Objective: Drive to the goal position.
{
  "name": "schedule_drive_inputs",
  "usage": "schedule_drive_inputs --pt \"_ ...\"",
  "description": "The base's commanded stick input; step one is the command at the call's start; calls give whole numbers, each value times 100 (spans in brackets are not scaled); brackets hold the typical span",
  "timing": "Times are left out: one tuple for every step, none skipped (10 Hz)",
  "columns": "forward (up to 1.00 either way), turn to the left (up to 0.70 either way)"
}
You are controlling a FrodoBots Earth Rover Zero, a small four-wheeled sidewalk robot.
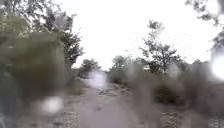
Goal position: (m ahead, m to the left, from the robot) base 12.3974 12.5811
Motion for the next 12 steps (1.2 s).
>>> schedule_drive_inputs --pt "70 0" --pt "70 0" --pt "70 0" --pt "70 0" --pt "70 0" --pt "70 0" --pt "70 0" --pt "70 0" --pt "70 0" --pt "70 0" --pt "70 0" --pt "70 0"
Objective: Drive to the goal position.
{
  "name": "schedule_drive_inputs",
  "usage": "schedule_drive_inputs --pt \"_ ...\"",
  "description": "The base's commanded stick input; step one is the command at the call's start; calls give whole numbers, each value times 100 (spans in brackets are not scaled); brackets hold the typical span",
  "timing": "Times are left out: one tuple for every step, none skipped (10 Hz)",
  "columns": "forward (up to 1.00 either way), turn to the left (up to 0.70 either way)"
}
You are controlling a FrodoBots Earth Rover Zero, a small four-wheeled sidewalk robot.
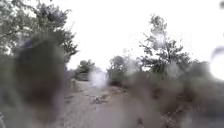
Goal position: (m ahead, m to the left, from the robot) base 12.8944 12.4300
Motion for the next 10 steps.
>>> schedule_drive_inputs --pt "70 0" --pt "70 0" --pt "70 3" --pt "70 14" --pt "70 14" --pt "70 14" --pt "70 14" --pt "70 14" --pt "70 14" --pt "70 13"
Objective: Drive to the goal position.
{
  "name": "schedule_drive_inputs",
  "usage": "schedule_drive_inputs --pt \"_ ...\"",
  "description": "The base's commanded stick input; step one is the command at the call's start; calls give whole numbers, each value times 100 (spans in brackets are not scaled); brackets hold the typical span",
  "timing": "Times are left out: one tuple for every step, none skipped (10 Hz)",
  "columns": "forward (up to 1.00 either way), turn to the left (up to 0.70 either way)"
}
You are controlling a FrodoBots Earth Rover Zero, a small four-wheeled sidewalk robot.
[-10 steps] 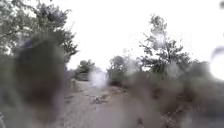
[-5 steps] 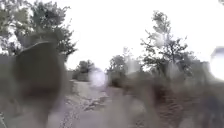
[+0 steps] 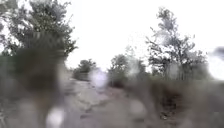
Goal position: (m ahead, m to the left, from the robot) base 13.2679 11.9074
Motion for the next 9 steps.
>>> schedule_drive_inputs --pt "70 7" --pt "70 2" --pt "70 0" --pt "70 4" --pt "70 14" --pt "70 14" --pt "70 14" --pt "70 14" --pt "70 14"
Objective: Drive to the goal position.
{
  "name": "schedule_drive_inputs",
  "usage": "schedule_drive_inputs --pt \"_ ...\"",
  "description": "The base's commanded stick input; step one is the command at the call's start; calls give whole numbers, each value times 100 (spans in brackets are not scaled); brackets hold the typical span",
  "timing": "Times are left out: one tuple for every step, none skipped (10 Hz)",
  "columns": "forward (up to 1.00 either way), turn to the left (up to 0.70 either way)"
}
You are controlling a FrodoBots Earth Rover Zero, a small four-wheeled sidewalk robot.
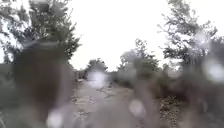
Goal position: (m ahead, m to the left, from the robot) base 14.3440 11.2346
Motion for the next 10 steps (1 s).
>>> schedule_drive_inputs --pt "70 14" --pt "70 3" --pt "70 0" --pt "70 0" --pt "70 0" --pt "70 0" --pt "70 5" --pt "70 14" --pt "70 14" --pt "70 14"
